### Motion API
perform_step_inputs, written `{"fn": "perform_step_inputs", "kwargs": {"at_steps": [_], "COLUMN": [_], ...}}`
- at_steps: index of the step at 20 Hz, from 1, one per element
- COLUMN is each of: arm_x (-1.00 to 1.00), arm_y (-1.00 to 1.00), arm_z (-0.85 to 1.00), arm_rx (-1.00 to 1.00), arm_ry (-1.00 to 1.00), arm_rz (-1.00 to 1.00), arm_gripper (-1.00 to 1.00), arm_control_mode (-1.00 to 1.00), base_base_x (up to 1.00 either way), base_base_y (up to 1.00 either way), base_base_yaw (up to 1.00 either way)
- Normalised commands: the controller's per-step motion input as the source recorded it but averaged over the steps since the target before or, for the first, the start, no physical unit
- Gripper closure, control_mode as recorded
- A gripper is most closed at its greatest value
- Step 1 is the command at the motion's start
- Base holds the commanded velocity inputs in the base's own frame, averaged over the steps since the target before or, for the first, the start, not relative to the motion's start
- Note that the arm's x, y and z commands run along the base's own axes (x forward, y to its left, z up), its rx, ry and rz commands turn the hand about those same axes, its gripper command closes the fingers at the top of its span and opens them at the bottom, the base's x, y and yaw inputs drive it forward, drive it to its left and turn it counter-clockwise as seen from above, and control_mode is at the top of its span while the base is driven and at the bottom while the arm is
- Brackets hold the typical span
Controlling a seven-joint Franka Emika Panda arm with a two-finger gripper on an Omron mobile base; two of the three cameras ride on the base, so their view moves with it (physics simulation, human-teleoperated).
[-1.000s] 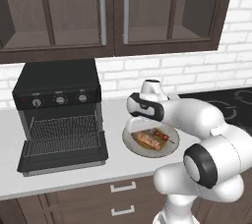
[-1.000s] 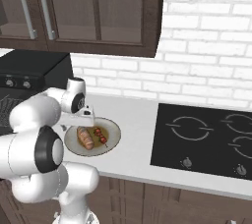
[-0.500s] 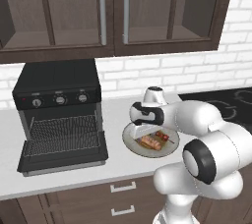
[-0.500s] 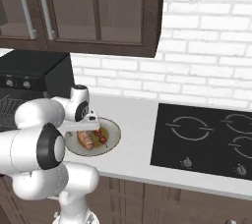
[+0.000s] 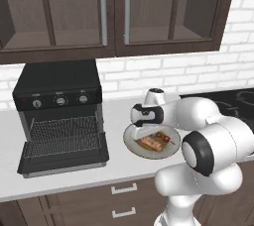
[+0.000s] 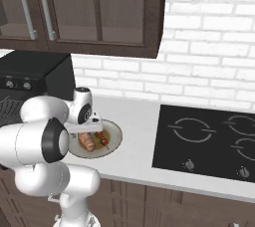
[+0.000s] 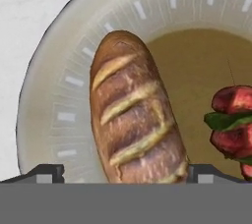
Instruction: Pick up the kebab skewer and baguette bread, and place them inside the toaster oven. Close the toaster oven door and start by setting the timer.
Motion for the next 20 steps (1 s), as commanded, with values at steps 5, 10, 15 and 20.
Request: {"fn": "perform_step_inputs", "kwargs": {"at_steps": [5, 10, 15, 20], "arm_x": [0.09, 0.04, 0.02, 0.00], "arm_y": [-0.02, 0.00, -0.01, 0.00], "arm_z": [-0.18, -0.26, -0.24, -0.20], "arm_rx": [0.00, 0.00, 0.00, 0.00], "arm_ry": [0.00, 0.00, 0.00, 0.00], "arm_rz": [0.00, 0.00, 0.01, 0.00], "arm_gripper": [-1.00, -1.00, -1.00, -1.00], "arm_control_mode": [-1.00, -1.00, -1.00, -1.00], "base_base_x": [0.00, 0.00, 0.00, 0.00], "base_base_y": [0.00, 0.00, 0.00, 0.00], "base_base_yaw": [0.00, 0.00, 0.00, 0.00]}}
